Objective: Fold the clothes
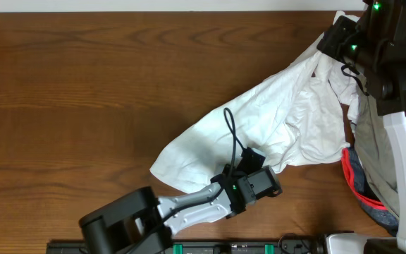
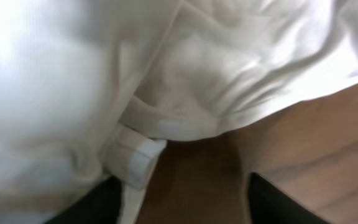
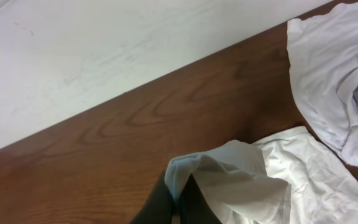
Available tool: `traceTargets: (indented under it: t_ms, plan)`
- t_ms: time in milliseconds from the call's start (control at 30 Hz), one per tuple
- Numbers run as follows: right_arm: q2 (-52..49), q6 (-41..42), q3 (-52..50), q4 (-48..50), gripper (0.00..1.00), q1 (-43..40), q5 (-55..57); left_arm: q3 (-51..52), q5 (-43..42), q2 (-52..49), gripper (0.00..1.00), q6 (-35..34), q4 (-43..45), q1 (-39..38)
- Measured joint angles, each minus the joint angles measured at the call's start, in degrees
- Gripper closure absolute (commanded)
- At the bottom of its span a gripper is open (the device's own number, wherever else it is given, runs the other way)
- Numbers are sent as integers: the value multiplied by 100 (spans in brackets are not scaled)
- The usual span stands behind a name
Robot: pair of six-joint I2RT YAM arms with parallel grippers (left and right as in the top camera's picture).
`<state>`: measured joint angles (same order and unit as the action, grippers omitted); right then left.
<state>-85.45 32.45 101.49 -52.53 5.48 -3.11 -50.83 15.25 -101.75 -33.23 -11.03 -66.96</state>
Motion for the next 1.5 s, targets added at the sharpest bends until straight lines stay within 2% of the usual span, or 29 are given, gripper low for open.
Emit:
traceTargets:
  t_ms: [200,533,733,767,800,833,867,1067,1233,1300,1500]
  plan:
    - [0,2,0,-9,99,0,-9,-22,269,-125,58,98,109,0]
    - [0,2,0,-15,99,0,-9,-22,879,-188,55,627,103,7]
    - [0,2,0,-37,99,0,-9,-22,1071,-197,56,719,210,50]
    - [0,2,0,-37,99,0,-9,-22,1082,-197,59,730,238,66]
    - [0,2,0,-37,99,0,-9,-20,1088,-197,72,741,262,83]
    - [0,2,0,-39,99,0,-9,-20,1097,-197,90,752,291,94]
    - [0,2,0,-39,99,0,-9,-20,1110,-197,94,761,323,98]
    - [0,2,0,-42,99,0,-9,-20,1110,-197,94,1003,387,107]
    - [0,-2,0,-85,99,0,-9,-20,1095,24,94,1158,-79,107]
    - [0,-4,0,-98,99,0,-7,-17,1080,400,94,1209,-376,109]
    - [0,-46,2,-205,99,0,13,-31,1091,2455,94,1255,-1617,122]
